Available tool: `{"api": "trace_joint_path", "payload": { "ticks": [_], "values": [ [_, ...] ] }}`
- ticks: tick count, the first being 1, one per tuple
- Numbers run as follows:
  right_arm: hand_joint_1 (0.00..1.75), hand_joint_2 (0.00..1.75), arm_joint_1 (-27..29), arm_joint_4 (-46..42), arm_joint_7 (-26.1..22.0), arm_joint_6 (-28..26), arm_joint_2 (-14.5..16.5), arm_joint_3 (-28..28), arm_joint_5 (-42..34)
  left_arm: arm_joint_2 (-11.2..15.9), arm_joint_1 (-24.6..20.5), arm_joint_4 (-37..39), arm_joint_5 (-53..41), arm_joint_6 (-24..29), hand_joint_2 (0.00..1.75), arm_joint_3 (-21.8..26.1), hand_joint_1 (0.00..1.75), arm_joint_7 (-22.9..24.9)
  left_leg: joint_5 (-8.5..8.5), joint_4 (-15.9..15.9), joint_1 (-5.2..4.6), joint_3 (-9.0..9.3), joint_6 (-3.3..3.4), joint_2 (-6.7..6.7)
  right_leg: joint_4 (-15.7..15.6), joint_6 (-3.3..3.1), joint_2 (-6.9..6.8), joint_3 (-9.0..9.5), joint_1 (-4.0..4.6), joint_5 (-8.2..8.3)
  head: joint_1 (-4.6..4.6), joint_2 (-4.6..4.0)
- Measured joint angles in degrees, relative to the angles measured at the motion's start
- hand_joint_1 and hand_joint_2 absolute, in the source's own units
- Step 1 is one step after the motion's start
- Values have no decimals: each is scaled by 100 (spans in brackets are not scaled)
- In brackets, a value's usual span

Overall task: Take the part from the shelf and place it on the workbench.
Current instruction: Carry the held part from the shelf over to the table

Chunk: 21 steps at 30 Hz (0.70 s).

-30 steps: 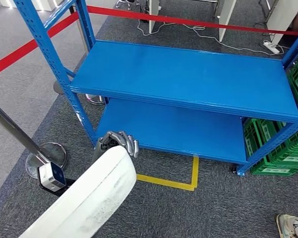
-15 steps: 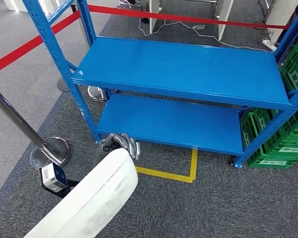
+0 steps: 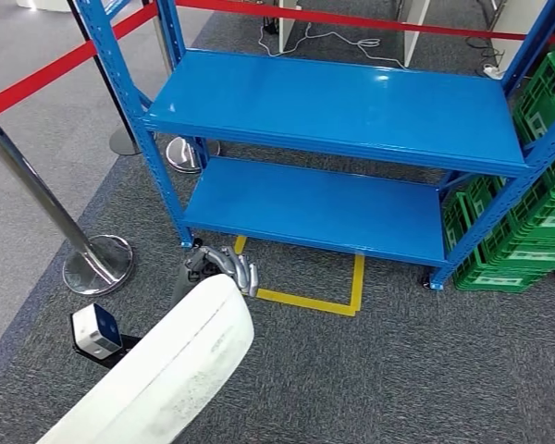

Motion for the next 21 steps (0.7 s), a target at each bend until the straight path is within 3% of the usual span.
{"api": "trace_joint_path", "payload": {
  "ticks": [1, 2, 4, 5, 6, 7, 8, 9, 11, 12, 13, 15, 16, 17, 19, 20, 21],
  "values": [
    [0, 175, 21, 0, 1, 1, 0, -1, 0, 3, 11, 1, 0, 2, 175, 1, 155, 1, 70, -5, 6, -65, 42, 7, 111, 33, 3, -54, -9, -168, 8, 0],
    [0, 175, 37, 0, 2, 2, 0, -1, 1, 4, 15, 1, 0, 5, 175, 1, 155, 2, 139, -8, 15, -128, 74, 13, 331, 61, 5, -120, -17, -442, 20, 0],
    [0, 175, 47, 0, -3, 4, 0, -1, 16, 4, 19, 1, 0, 14, 175, 1, 155, 3, 282, -3, 12, -282, 106, 17, 1072, 101, 5, -256, -22, -1049, 44, 0],
    [0, 175, 40, 0, -12, 4, 0, -1, 27, 5, 21, 1, 0, 17, 175, 1, 155, 3, 358, 2, 10, -373, 107, 20, 1435, 113, 5, -289, -23, -1192, 48, 0],
    [0, 175, 33, 0, -23, 5, 0, -1, 39, 5, 24, 1, 0, 20, 175, 1, 155, 3, 437, 9, 10, -472, 103, 24, 1680, 118, 5, -262, -24, -1184, 51, 0],
    [0, 175, 29, 0, -34, 6, 0, 0, 46, 5, 27, 1, 0, 21, 175, 1, 155, 3, 510, 19, 11, -572, 95, 26, 1742, 122, 5, -157, -25, -1049, 53, 0],
    [0, 175, 25, 0, -42, 7, 0, 0, 50, 5, 28, 1, 0, 21, 175, 1, 155, 3, 583, 33, 16, -676, 82, 25, 1608, 126, 5, 42, -27, -866, 53, 0],
    [0, 175, 17, 0, -46, 7, 0, 0, 55, 5, 30, 1, 0, 21, 175, 1, 155, 3, 650, 57, 21, -771, 63, 19, 1285, 133, 6, 337, -33, -757, 55, 0],
    [0, 175, -9, -1, -54, 7, 4, 1, 65, 2, 30, -3, 1, 21, 175, 2, 155, 3, 763, 119, 16, -919, 13, 8, 408, 128, 22, 989, -31, -877, 53, 0],
    [0, 175, -19, -1, -68, 8, 6, 1, 75, 1, 30, -4, 1, 22, 175, 3, 155, 3, 812, 141, 13, -956, -13, 5, 98, 110, 34, 1180, -24, -992, 56, 0],
    [0, 175, -24, -2, -88, 11, 8, 1, 86, 0, 30, -5, 2, 23, 175, 3, 155, 3, 860, 152, 13, -977, -40, 7, -55, 76, 46, 1252, -9, -1058, 58, 0],
    [0, 175, -18, -1, -144, 34, 11, 1, 102, 4, 36, -5, 2, 30, 175, 3, 155, -1, 877, 174, 25, -1021, -103, 6, -52, -22, 46, 1152, -9, -1002, 58, 0],
    [0, 175, -17, -1, -173, 51, 13, 2, 103, 5, 40, -5, 3, 38, 175, 4, 155, -10, 747, 259, 31, -1071, -141, 4, -46, -76, 40, 1094, -14, -953, 47, 0],
    [0, 175, -17, 0, -200, 69, 15, 4, 103, 7, 44, -7, 7, 50, 175, 7, 155, -26, 514, 435, 37, -1144, -177, 3, -51, -122, 33, 1036, -24, -895, 32, 0],
    [0, 175, -15, 0, -249, 104, 15, 7, 102, 6, 49, -10, 16, 89, 175, 13, 155, -62, -65, 1078, 55, -1336, -231, 3, -50, -165, 28, 901, -25, -766, 11, 0],
    [0, 175, -12, 0, -265, 129, 15, 7, 99, 5, 54, -13, 21, 114, 175, 16, 155, -73, -218, 1445, 61, -1422, -244, 3, -46, -169, 26, 827, -24, -700, 8, 0],
    [0, 175, -8, 0, -278, 155, 14, 7, 94, 6, 61, -14, 23, 144, 175, 21, 155, -76, -223, 1726, 65, -1466, -250, 3, -42, -166, 24, 744, -24, -636, 8, 0]
  ]
}}
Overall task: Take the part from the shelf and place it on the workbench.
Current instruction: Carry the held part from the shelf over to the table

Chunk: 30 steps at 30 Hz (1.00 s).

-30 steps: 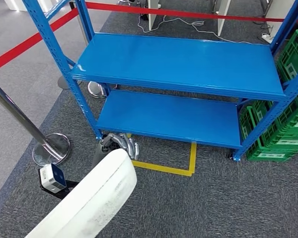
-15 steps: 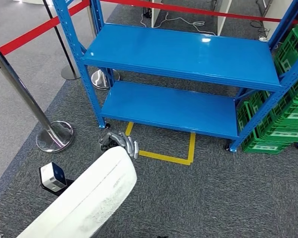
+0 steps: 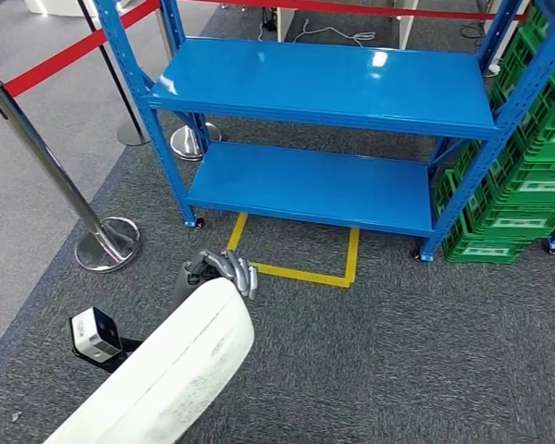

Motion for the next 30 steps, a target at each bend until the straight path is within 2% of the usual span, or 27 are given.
{"api": "trace_joint_path", "payload": {
  "ticks": [1, 2, 3, 4, 6, 7, 9, 10, 11, 12, 14, 15, 16, 17, 19, 20, 21, 24, 26, 27, 29, 30],
  "values": [
    [0, 175, 3, 0, -8, 22, -1, 0, -6, 1, 7, -1, 2, 34, 175, 7, 155, 5, 124, 132, 1, 28, 4, 0, 4, 8, -2, -83, 1, 61, 0, 0],
    [0, 175, 4, 0, -11, 42, -1, -1, -14, 0, 12, -1, 3, 65, 175, 15, 155, 16, 307, 71, 1, 147, 18, 0, 6, 21, -3, -157, 3, 118, -1, 0],
    [0, 175, 4, 0, -14, 53, -1, -1, -20, -2, 13, -1, 3, 92, 175, 24, 155, 30, 459, -175, 0, 363, 39, 0, 7, 36, -1, -217, 5, 169, 1, 0],
    [0, 175, 4, 0, -16, 62, 0, -1, -25, -6, 12, -1, 3, 114, 175, 33, 155, 44, 517, -552, -3, 670, 68, 0, 10, 54, 2, -264, 12, 213, -1, 0],
    [0, 175, 3, 0, -34, 77, 1, -1, -32, -25, -4, -3, -1, 139, 175, 45, 155, 59, 406, -1295, -12, 1185, 126, -2, 26, 100, 6, -326, 29, 288, 2, 0],
    [0, 175, 2, 0, -52, 79, 0, -1, -33, -34, -11, -4, -3, 151, 175, 51, 155, 63, 330, -1513, -20, 1305, 152, -3, 33, 128, 2, -359, 34, 330, 4, 0],
    [0, 175, 5, 0, -87, 75, -1, -1, -38, -45, -11, -5, -8, 170, 175, 67, 155, 69, 310, -1637, -14, 1284, 209, -1, 50, 189, -3, -435, 32, 386, 3, 0],
    [0, 175, 11, 0, -98, 70, -1, -1, -40, -48, -6, -5, -9, 174, 175, 75, 155, 73, 337, -1642, -6, 1254, 242, 1, 119, 218, -5, -489, 28, 330, 11, 0],
    [0, 175, 21, 0, -102, 66, -1, -1, -42, -49, -1, -5, -10, 175, 175, 84, 155, 76, 371, -1649, 3, 1231, 276, 5, 295, 245, -3, -570, 25, 197, 23, 0],
    [0, 175, 30, 0, -104, 62, -1, -2, -43, -50, -1, -5, -11, 175, 175, 93, 155, 78, 400, -1649, 7, 1207, 300, 10, 613, 270, -1, -699, 18, -11, 33, 0],
    [0, 175, 43, 0, -118, 50, -1, -2, -43, -49, 4, -5, -16, 175, 175, 111, 155, 83, 456, -1643, -1, 1147, 324, 16, 1426, 308, -2, -992, 12, -427, 51, 0],
    [0, 175, 47, 0, -133, 28, -1, -2, -43, -49, 9, -5, -19, 175, 175, 119, 155, 86, 483, -1640, -5, 1116, 326, 18, 1697, 319, -2, -1067, 12, -529, 51, 0],
    [0, 175, 51, 0, -156, -12, -1, -2, -42, -49, 15, -5, -22, 175, 175, 124, 155, 87, 505, -1637, -8, 1091, 324, 17, 1736, 321, -3, -1028, 12, -520, 52, 0],
    [0, 175, 54, 0, -178, -63, -1, -2, -42, -49, 19, -5, -25, 176, 175, 126, 155, 87, 522, -1632, -8, 1073, 318, 15, 1537, 317, -3, -868, 11, -417, 51, 0],
    [0, 175, 48, 0, -218, -158, -1, -2, -48, -49, 22, -8, -38, 176, 175, 126, 155, 71, 540, -1608, -14, 1049, 296, 9, 720, 300, -4, -337, 11, -141, 52, 0],
    [0, 175, 38, 0, -232, -184, -1, -2, -56, -48, 23, -15, -46, 176, 175, 126, 155, 59, 543, -1587, -24, 1033, 277, 7, 370, 275, 1, -124, 11, -57, 49, 0],
    [0, 175, 29, 0, -244, -198, -1, -1, -65, -48, 24, -27, -54, 175, 175, 126, 155, 46, 551, -1568, -35, 1014, 252, 6, 154, 248, 7, -2, 14, -22, 46, 0],
    [0, 175, 31, 0, -273, -214, 0, -1, -95, -46, 36, -64, -66, 175, 175, 125, 155, 23, 579, -1541, -37, 954, 165, 5, 74, 148, 18, -6, 22, 13, 44, 0],
    [0, 175, 32, 0, -316, -214, 2, -2, -103, -43, 48, -93, -72, 181, 175, 126, 155, 7, 424, -1349, -25, 853, 95, 3, 58, 85, 13, -33, 5, 54, 29, 0],
    [0, 175, 30, 0, -349, -212, 4, -2, -110, -39, 52, -107, -73, 185, 175, 126, 155, -3, 253, -1095, -16, 733, 58, 2, 51, 61, 10, -50, -7, 71, 19, 0],
    [0, 175, 29, 0, -453, -199, 5, -3, -142, -23, 69, -119, -76, 194, 175, 128, 155, -20, -145, -320, 6, 371, 2, 2, 52, 42, 5, -100, -11, 98, 0, 0],
    [0, 175, 32, 0, -508, -191, 5, -3, -161, -13, 84, -119, -76, 197, 175, 131, 155, -25, -252, -12, 16, 227, -9, 2, 53, 43, 2, -123, -11, 111, 0, 0]
  ]
}}
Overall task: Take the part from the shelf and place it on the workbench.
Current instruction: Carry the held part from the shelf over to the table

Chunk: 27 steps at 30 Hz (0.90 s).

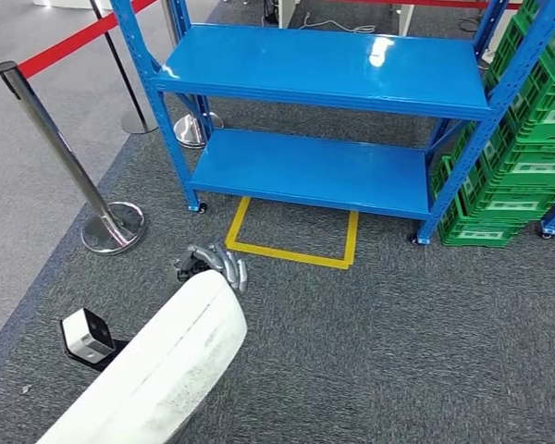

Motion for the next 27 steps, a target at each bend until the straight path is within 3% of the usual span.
{"api": "trace_joint_path", "payload": {
  "ticks": [1, 2, 4, 6, 8, 10, 12, 14, 16, 17, 18, 20, 22, 25, 27],
  "values": [
    [0, 175, 4, 0, -50, 8, 0, -1, -18, 10, 17, -1, 0, 2, 175, 3, 155, -5, -10, 151, 9, -67, -4, 0, 1, 5, -2, -19, 0, 13, -1, 0],
    [0, 175, 6, 0, -84, 13, 0, -1, -28, 19, 29, -1, -1, 4, 175, 5, 155, -10, 94, 74, 16, -18, -2, 0, 1, 14, -1, -30, -1, 24, -1, 0],
    [0, 175, 5, 0, -118, 16, 2, -1, -38, 25, 37, -10, -3, 4, 175, 7, 155, -17, 478, -581, 28, 346, 6, 1, 3, 44, 5, -38, -6, 43, -1, 0],
    [0, 175, -3, -1, -133, 16, 3, -1, -43, 20, 34, -29, -6, 4, 175, 7, 155, -19, 711, -1257, 35, 692, 28, -7, 34, 95, 12, -71, 14, 57, -8, 0],
    [0, 175, -6, -1, -143, 17, 3, -1, -56, 18, 42, -44, -7, 4, 175, 9, 155, -19, 718, -1460, 28, 754, 88, -22, 56, 153, 12, -119, 34, 79, -9, 0],
    [0, 175, 1, 0, -156, 14, 3, -4, -94, 16, 55, -48, -7, 6, 175, 14, 155, -20, 738, -1460, 28, 723, 171, -26, 82, 206, 7, -159, 18, 65, -4, 0],
    [0, 175, 6, 0, -184, 9, 3, -15, -164, 14, 57, -49, -9, 9, 175, 14, 155, -28, 765, -1468, 37, 712, 242, -18, 410, 256, 5, -305, 9, -170, 19, 0],
    [0, 175, 8, 0, -217, 3, 3, -29, -245, 13, 62, -50, -16, 15, 175, 14, 155, -34, 780, -1466, 27, 689, 287, -8, 1176, 287, 5, -627, 9, -580, 44, 0],
    [0, 175, 10, 0, -242, 1, 3, -53, -311, 16, 75, -50, -27, 28, 175, 16, 155, -35, 792, -1464, 13, 667, 304, -4, 1767, 289, 5, -864, 10, -792, 46, 0],
    [0, 175, 12, -1, -250, 1, 3, -73, -332, 17, 82, -50, -32, 36, 175, 16, 155, -36, 795, -1463, 9, 663, 307, -6, 1746, 281, 5, -829, 10, -736, 46, 0],
    [0, 175, 11, -1, -256, 1, 2, -93, -345, 17, 87, -50, -38, 44, 175, 17, 155, -37, 797, -1461, 6, 664, 307, -9, 1491, 268, 5, -678, 10, -587, 45, 0],
    [0, 175, 2, -2, -261, -2, 2, -116, -336, 15, 90, -51, -47, 59, 175, 17, 155, -45, 799, -1453, -2, 666, 289, -14, 653, 242, 5, -212, 12, -253, 45, 0],
    [0, 175, -13, -1, -262, -5, 5, -119, -308, 14, 90, -57, -52, 81, 175, 18, 155, -59, 810, -1434, -21, 639, 243, -15, 156, 206, 13, 42, 19, -137, 39, 0],
    [0, 175, 0, -1, -260, -11, 10, -119, -275, 12, 99, -66, -44, 131, 175, 22, 155, -69, 830, -1430, -24, 604, 167, -15, 107, 136, 23, 32, 23, -130, 36, 0],
    [0, 175, 5, -1, -262, -26, 10, -121, -261, 9, 107, -78, -21, 185, 175, 31, 155, -69, 725, -1317, -18, 551, 105, -13, 89, 78, 20, 27, 1, -104, 32, 0]
  ]
}}
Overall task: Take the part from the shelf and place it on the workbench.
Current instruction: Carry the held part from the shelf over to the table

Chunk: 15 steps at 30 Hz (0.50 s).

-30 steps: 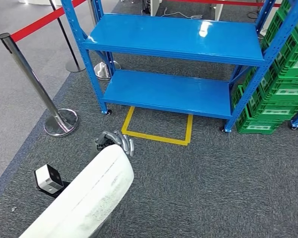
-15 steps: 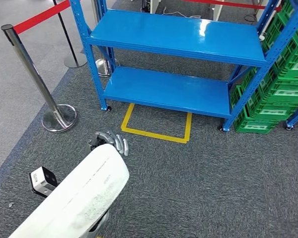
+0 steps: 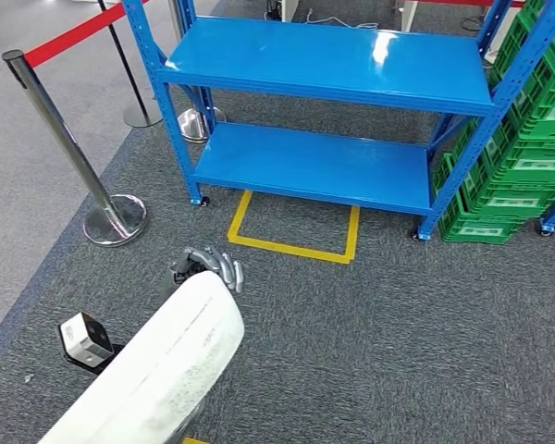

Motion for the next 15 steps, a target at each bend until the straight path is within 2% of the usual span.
{"api": "trace_joint_path", "payload": {
  "ticks": [1, 4, 5, 6, 7, 9, 10, 12, 14, 15],
  "values": [
    [0, 175, -4, 0, -9, -18, 0, -1, 9, -2, 2, -9, 12, 37, 175, 9, 155, 0, -152, 232, 6, -106, -37, 1, -12, -29, -2, -4, -15, 15, -5, 0],
    [0, 175, -7, -1, -62, -73, -1, 0, 46, -2, 22, -21, 16, 119, 175, 65, 155, -1, -667, 1308, 38, -613, -109, 3, -10, -61, -9, -33, -22, 32, -13, 0],
    [0, 175, -1, -1, -88, -84, -1, 0, 52, 0, 33, -21, 18, 124, 175, 85, 155, -2, -701, 1495, 44, -709, -115, 3, -9, -61, -12, -38, -22, 34, -13, 0],
    [0, 175, 4, -1, -124, -96, -1, 0, 54, 2, 42, -22, 27, 118, 175, 101, 155, -2, -637, 1511, 48, -719, -114, 3, -8, -58, -13, -40, -23, 36, -13, 0],
    [0, 175, 7, -1, -169, -107, 0, 0, 52, 3, 50, -28, 48, 107, 175, 111, 155, -2, -479, 1330, 51, -629, -108, 3, -8, -51, -12, -38, -25, 38, -12, 0],
    [0, 175, 5, -1, -259, -122, 1, 0, 33, 1, 57, -62, 122, 73, 175, 123, 155, -2, -98, 644, 59, -272, -100, 6, -3, -21, -4, -39, -22, 42, -16, 0],
    [0, 175, 2, -1, -291, -124, 1, -1, 19, -7, 58, -89, 163, 60, 175, 127, 155, -2, 10, 304, 64, -104, -84, 2, 14, 6, 3, -55, -10, 41, -22, 0],
    [0, 175, 0, -1, -334, -122, -1, -2, -2, -28, 68, -130, 215, 47, 175, 139, 155, -2, 55, -20, 65, 29, -30, -12, 32, 71, 9, -96, 14, 49, -20, 0],
    [0, 175, 4, -1, -418, -114, -1, -2, -20, -44, 88, -142, 232, 56, 175, 161, 155, -2, 63, -48, 62, 11, 47, -23, 35, 122, 4, -125, 7, 54, -10, 0],
    [0, 175, 8, -1, -497, -107, -1, -2, -40, -46, 94, -142, 234, 69, 175, 175, 155, -2, 72, -53, 64, 9, 82, -23, 93, 145, 0, -155, 0, 2, -3, 0]
  ]
}}
